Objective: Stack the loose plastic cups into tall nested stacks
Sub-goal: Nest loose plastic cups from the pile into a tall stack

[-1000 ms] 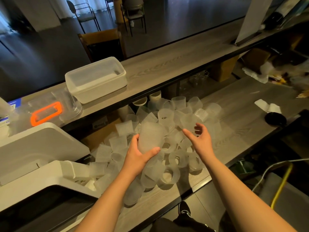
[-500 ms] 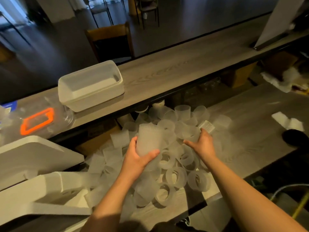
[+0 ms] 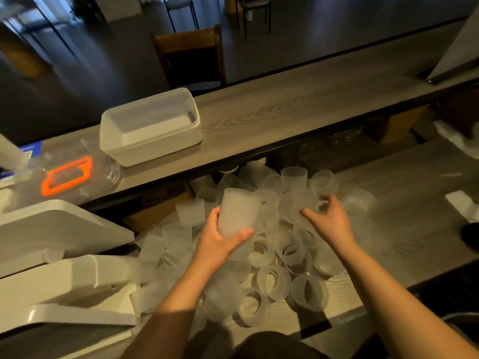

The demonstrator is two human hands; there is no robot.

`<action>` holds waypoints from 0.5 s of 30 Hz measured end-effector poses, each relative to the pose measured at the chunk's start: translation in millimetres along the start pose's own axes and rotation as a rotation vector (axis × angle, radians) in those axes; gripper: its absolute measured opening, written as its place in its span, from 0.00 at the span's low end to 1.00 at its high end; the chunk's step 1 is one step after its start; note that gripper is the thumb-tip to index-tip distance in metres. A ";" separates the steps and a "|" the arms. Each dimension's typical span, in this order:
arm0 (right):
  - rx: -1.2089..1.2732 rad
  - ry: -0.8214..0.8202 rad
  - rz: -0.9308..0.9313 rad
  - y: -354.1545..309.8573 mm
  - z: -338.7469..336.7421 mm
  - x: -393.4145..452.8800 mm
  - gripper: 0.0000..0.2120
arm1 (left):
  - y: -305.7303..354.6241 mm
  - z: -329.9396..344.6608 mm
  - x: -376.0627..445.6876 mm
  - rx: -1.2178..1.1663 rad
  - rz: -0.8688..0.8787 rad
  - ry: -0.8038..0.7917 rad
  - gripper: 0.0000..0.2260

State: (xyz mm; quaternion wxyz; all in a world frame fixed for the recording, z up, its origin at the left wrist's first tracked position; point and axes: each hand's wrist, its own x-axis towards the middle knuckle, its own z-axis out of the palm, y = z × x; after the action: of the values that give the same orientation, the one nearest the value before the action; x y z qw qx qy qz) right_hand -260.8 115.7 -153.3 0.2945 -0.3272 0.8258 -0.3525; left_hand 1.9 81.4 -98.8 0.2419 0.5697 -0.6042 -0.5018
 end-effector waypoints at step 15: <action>0.405 -0.425 -0.225 -64.3 -28.6 -17.4 0.29 | 5.4 -0.7 3.6 0.256 0.137 -0.078 0.39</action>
State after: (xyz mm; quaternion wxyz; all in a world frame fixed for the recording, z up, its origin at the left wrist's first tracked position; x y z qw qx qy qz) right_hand -249.2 105.4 -82.5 0.4788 -0.4176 0.6173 -0.4639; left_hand -0.7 77.0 -94.7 0.1775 0.5334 -0.7096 -0.4248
